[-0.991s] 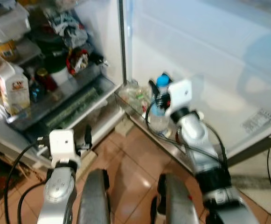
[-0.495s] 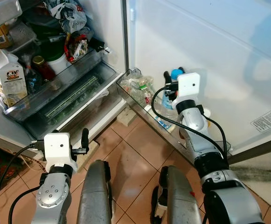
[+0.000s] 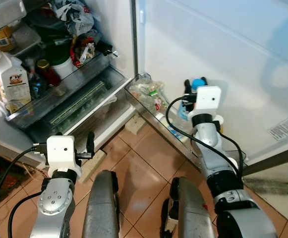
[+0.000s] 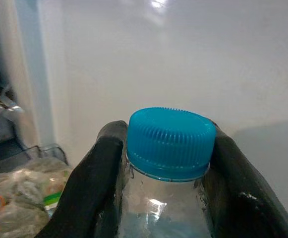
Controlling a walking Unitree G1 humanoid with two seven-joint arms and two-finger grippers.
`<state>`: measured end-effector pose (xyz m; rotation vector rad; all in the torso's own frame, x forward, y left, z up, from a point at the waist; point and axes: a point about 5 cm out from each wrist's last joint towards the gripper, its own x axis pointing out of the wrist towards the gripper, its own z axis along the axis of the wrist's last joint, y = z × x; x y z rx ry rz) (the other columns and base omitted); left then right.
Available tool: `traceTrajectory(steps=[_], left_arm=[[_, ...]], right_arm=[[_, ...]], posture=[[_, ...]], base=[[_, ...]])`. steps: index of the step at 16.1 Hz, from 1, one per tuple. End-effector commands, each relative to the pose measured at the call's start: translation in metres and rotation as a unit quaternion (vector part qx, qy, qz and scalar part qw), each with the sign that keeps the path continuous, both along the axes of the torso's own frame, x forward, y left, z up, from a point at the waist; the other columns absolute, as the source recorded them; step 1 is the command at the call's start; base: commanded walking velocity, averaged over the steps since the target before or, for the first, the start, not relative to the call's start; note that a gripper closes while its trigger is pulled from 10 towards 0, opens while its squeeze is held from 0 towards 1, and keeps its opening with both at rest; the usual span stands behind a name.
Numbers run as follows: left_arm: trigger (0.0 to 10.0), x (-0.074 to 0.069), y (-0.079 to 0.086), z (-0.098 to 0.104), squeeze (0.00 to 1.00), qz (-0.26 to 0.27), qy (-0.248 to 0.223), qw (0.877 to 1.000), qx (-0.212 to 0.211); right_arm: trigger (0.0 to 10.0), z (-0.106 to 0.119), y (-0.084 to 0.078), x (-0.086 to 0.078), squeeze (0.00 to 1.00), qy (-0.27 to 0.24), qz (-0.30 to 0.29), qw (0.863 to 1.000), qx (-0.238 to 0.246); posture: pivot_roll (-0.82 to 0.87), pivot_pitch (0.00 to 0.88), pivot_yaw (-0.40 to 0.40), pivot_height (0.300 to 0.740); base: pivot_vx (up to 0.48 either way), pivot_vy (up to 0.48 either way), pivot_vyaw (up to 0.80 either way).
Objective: Restocking fridge
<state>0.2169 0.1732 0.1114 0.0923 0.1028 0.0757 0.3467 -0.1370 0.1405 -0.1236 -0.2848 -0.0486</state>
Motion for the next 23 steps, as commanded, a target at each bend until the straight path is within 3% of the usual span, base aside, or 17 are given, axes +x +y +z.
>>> traceTrajectory(steps=[1, 2, 3, 10, 16, 23], left_arm=[[10.0, -0.002, 0.004, -0.005, 0.00, 0.003, 0.016, 1.000, 0.005], [10.0, -0.001, 0.005, -0.005, 0.00, 0.003, 0.015, 1.000, 0.005], [10.0, 0.001, 0.006, -0.004, 0.00, 0.001, 0.013, 1.000, 0.006], [10.0, 0.008, 0.004, -0.003, 0.00, -0.005, 0.008, 1.000, 0.005], [10.0, 0.013, 0.004, -0.002, 0.00, -0.005, 0.002, 1.000, 0.005], [10.0, 0.021, -0.002, -0.005, 0.00, -0.013, -0.001, 1.000, -0.003]], right_arm=[[10.0, -0.030, -0.017, -0.005, 0.00, 0.074, -0.045, 0.996, -0.004], [10.0, -0.030, -0.021, -0.005, 0.71, 0.076, -0.058, 0.995, 0.002], [10.0, -0.028, -0.025, -0.004, 1.00, 0.074, -0.069, 0.995, 0.004], [10.0, -0.014, -0.031, -0.001, 1.00, 0.042, -0.087, 0.995, -0.015], [10.0, 0.018, -0.045, 0.001, 1.00, -0.021, -0.112, 0.992, -0.059], [10.0, 0.033, -0.059, -0.020, 1.00, -0.049, -0.111, 0.988, -0.099]], posture=[[0.20, 0.241, 0.025, 0.622], [0.20, 0.238, 0.028, 0.622], [0.19, 0.236, 0.035, 0.622], [0.19, 0.225, 0.043, 0.622], [0.17, 0.205, 0.047, 0.622], [0.11, 0.179, 0.045, 0.622]], base=[[0.000, 0.000, 0.00], [0.000, 0.000, 0.00], [0.000, 0.000, 0.00], [0.000, 0.000, 0.00], [0.000, 0.000, 0.00], [0.000, 0.000, 0.00]])
